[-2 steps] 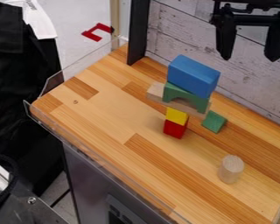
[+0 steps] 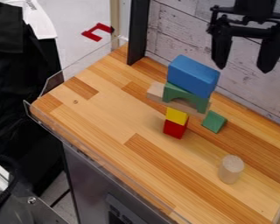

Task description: Put the cylinder on top of the rectangle

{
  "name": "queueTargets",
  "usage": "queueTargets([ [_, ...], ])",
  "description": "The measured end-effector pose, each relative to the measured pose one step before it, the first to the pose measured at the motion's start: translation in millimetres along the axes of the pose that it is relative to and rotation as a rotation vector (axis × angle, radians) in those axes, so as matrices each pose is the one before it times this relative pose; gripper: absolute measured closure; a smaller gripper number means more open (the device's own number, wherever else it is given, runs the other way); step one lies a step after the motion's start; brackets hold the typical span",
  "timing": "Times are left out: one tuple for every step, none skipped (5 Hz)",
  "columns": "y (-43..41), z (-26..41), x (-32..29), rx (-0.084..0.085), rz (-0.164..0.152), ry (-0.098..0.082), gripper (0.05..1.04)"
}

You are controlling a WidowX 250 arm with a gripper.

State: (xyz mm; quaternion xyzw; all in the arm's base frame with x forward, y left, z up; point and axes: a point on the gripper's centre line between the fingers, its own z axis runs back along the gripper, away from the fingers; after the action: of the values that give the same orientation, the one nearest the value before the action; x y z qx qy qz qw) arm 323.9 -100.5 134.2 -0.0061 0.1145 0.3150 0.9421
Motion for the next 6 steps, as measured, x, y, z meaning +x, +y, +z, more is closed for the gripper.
queueTargets([
  [-10.97, 1.50, -10.93, 0.0448, -0.0388, -0.0220, 0.083],
  [-4.33, 0.58, -5.00, 0.0111, -0.0223, -0.0174, 0.083],
  [-1.84, -24.44, -10.78, -0.0107, -0.1276, 0.0603, 0.083],
  [4.70, -24.20, -3.52, -0.0194, -0.0860, 0.0600, 0.084],
  [4.62, -24.31, -3.51, 0.0241, 0.0161, 0.0801, 0.083],
  [0.19, -13.06, -0.57, -0.0056, 0.0063, 0.0359, 0.084],
])
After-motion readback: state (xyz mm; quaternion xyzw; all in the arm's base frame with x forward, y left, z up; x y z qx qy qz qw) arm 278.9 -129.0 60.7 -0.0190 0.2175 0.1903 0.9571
